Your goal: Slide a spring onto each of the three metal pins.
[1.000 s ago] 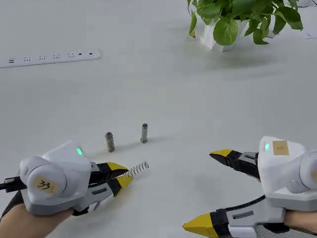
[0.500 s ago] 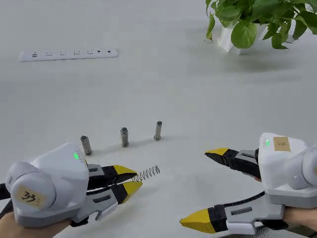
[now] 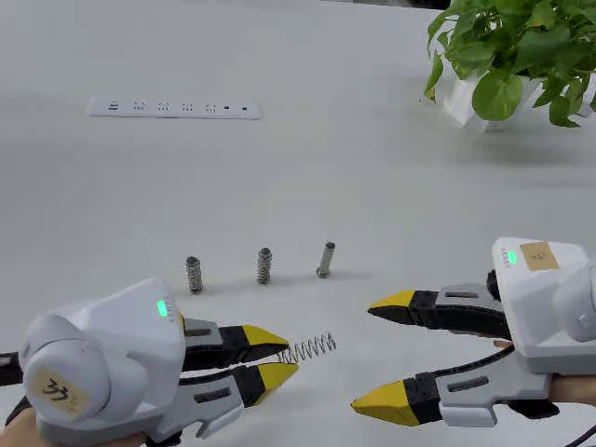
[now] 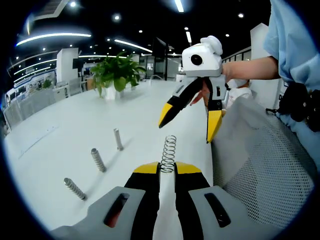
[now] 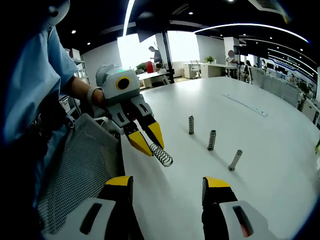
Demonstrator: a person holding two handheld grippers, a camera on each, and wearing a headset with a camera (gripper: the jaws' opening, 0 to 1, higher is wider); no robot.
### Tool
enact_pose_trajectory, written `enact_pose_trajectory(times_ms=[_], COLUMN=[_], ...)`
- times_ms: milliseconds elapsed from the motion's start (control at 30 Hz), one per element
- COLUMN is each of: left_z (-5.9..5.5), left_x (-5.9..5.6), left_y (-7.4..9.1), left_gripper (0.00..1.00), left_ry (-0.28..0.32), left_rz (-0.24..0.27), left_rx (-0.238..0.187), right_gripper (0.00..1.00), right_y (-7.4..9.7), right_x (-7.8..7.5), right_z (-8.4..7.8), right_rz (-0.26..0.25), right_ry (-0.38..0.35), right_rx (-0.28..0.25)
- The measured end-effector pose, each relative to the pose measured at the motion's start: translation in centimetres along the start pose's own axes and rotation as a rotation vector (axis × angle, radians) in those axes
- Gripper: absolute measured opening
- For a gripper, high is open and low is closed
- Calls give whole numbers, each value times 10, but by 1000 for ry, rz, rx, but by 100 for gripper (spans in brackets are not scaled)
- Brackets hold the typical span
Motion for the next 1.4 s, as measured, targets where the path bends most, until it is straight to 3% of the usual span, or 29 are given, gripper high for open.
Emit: enact_pose_trajectory(times_ms=[167, 333, 433, 667, 1400], left_z=[0, -1, -2, -2, -2], left_x=[-1, -2, -3, -4, -6], left_y=[3, 5, 6, 6, 3], left_gripper=[6, 6, 6, 6, 6], left_ry=[-7, -14, -16, -29, -28], left_rz=[-11, -21, -30, -53, -82], left_rx=[-2, 2, 3, 7, -1], right_gripper=[46, 30, 29, 10, 7], right_y=[-6, -8, -10, -13, -16], right_x=[0, -1, -1, 1, 0], right_z=[10, 14, 15, 17, 16], right_rz=[42, 90, 110, 192, 207], right_ry=[32, 33, 41, 3, -19], right_rx=[4, 34, 39, 50, 57])
Point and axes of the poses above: the centre of the closed fingertips' face, and the gripper's own axes: y roughly backward along the fingers, x roughly to its left, z roughly out of its top, the point moved 10 cm from there along y, roughly backward along the fingers, and after that the axes turned 2 degrees about -y, right-handed, at the moved point
